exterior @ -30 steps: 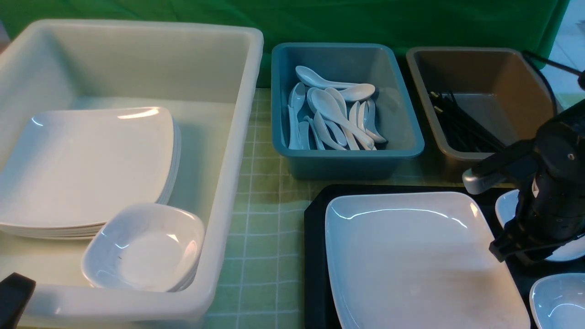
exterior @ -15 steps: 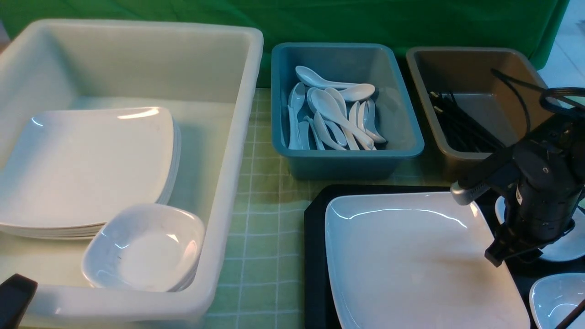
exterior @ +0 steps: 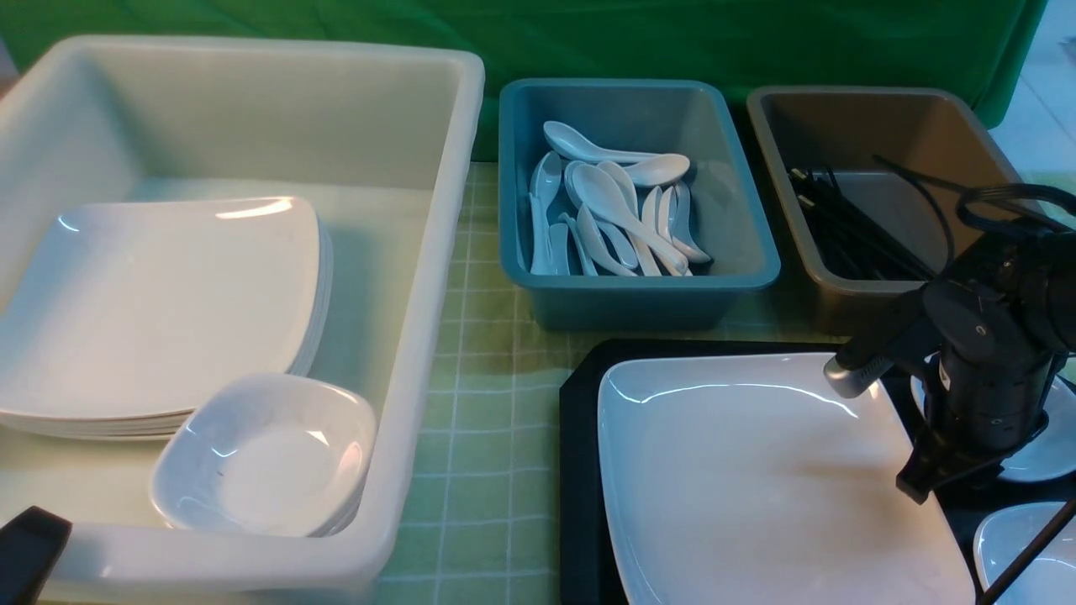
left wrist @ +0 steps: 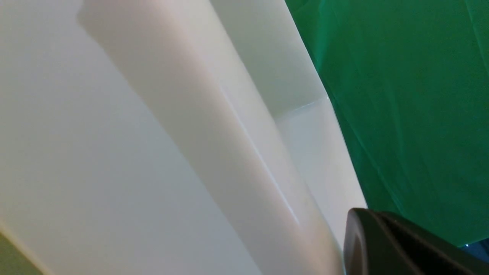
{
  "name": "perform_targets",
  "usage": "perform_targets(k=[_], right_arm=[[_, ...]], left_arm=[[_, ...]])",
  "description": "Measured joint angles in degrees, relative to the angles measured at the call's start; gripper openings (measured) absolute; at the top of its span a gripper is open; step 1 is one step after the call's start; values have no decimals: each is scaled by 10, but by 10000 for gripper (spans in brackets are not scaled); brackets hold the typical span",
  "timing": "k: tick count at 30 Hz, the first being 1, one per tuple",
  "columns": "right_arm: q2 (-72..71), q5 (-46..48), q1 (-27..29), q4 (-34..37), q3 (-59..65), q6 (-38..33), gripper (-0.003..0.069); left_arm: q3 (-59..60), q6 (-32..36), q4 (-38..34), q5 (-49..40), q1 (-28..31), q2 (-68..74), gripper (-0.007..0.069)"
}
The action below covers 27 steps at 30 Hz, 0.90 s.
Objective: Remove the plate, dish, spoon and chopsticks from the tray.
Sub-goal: Use the right arm to grab a small plate from the dinner plate, then use the right arm to put the small plate into the large storage box on the left
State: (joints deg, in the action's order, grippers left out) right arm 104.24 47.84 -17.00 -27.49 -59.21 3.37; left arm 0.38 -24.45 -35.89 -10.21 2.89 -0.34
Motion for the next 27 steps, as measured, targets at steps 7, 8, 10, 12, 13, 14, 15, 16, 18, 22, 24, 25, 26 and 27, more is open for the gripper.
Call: perform_targets(k=[7, 8, 10, 12, 13, 14, 15, 16, 18, 22, 24, 25, 26, 27], right_arm=[[-3, 3, -1, -10, -5, -2, 116], [-3, 3, -1, -10, -5, -2, 116], [-15, 6, -1, -10, -5, 0, 101], [-24, 8, -1, -10, -5, 1, 86], [-36, 11, -1, -8, -7, 2, 70], [-42, 14, -1, -8, -8, 2, 62], [-47, 17, -1, -8, -8, 2, 57], [-57, 21, 0, -6, -9, 3, 48], [-67, 29, 0, -3, -9, 4, 42], [-77, 43, 0, 6, -9, 6, 38], [-77, 48, 0, 8, -9, 6, 37], [-78, 53, 0, 10, -9, 6, 37], [-78, 54, 0, 11, -9, 6, 36], [-81, 61, 0, 15, -9, 6, 37]], left_arm=[[0, 0, 3, -1, 0, 0, -12], [0, 0, 3, -1, 0, 0, -12], [0, 0, 3, -1, 0, 0, -12], [0, 0, 4, -1, 0, 0, -12], [0, 0, 4, -1, 0, 0, -12], [0, 0, 4, -1, 0, 0, -12], [0, 0, 4, -1, 0, 0, -12], [0, -1, 4, -1, 0, 0, -12], [0, 0, 4, -1, 0, 0, -12], [0, 0, 4, -1, 0, 0, -12], [0, 0, 4, -1, 0, 0, -12], [0, 0, 4, -1, 0, 0, -12], [0, 0, 4, -1, 0, 0, -12], [0, 0, 4, -1, 0, 0, -12]])
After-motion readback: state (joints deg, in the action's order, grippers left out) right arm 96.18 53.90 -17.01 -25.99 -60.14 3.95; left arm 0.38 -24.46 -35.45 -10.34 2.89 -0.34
